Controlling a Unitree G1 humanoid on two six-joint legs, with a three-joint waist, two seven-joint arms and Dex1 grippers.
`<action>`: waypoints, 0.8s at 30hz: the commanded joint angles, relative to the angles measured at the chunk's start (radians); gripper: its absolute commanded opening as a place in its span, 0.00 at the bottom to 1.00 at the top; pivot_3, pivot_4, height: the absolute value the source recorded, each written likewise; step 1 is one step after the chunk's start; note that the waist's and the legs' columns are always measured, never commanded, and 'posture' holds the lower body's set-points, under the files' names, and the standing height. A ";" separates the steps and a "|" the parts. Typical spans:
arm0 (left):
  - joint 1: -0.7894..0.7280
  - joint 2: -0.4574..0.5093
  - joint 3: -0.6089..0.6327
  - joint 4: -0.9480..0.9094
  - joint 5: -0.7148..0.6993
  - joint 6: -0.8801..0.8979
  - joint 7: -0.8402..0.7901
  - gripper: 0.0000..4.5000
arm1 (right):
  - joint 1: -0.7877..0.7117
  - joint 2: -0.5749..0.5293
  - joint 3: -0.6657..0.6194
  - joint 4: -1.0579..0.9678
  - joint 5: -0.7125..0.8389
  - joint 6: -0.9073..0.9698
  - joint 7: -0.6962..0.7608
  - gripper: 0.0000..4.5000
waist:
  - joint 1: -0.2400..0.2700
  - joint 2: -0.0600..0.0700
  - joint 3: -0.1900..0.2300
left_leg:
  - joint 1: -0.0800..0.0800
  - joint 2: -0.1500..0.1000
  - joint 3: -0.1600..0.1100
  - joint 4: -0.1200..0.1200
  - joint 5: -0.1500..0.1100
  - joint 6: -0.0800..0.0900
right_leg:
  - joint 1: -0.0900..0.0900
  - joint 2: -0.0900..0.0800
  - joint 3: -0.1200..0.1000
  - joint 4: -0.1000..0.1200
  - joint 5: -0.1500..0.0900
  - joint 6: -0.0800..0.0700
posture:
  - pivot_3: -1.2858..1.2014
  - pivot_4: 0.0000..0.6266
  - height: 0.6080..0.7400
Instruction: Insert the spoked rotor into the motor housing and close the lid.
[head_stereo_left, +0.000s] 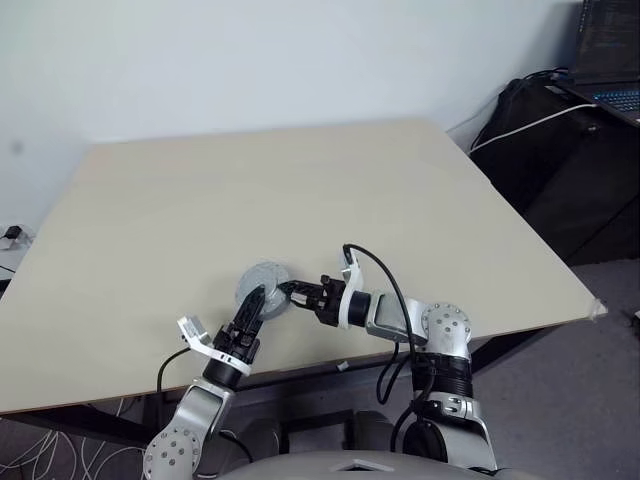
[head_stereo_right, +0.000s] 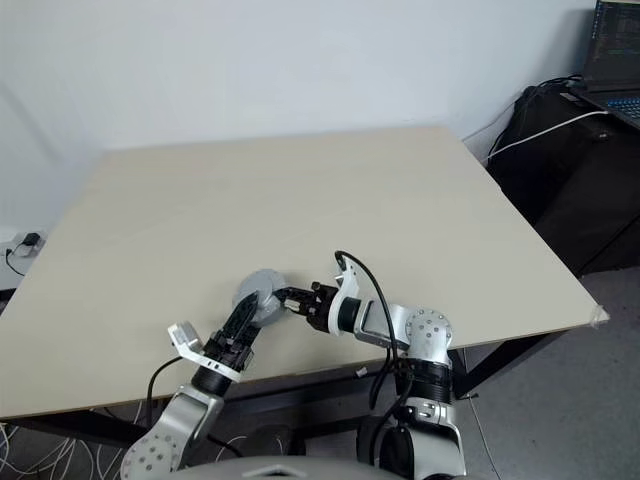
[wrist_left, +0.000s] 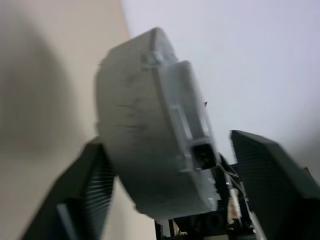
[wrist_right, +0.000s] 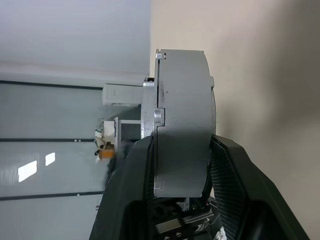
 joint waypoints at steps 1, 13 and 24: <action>-0.020 -0.079 -0.012 -0.018 -0.033 -0.013 -0.012 0.58 | 0.057 0.075 0.016 -0.016 0.044 -0.005 0.008 0.29 | 0.000 0.000 0.000 | 0.000 0.000 0.000 0.000 0.000 0.000 | 0.000 0.000 0.000 0.000 0.000 0.000 | 0.52 0.00 1.00; -0.024 -0.078 -0.018 -0.019 -0.046 -0.040 0.002 0.54 | 0.062 0.069 0.015 -0.029 0.004 -0.077 -0.015 0.29 | 0.000 0.000 0.000 | 0.000 0.000 0.000 0.000 0.000 0.000 | 0.000 0.000 0.000 0.000 0.000 0.000 | 0.52 0.00 1.00; -0.026 -0.088 -0.025 -0.032 -0.058 -0.088 0.018 0.46 | 0.081 0.046 -0.031 -0.032 0.001 -0.145 -0.056 0.94 | 0.001 0.000 0.000 | 0.001 0.000 0.001 0.000 0.000 0.000 | 0.002 0.000 0.001 0.000 0.001 0.000 | 0.52 0.00 1.00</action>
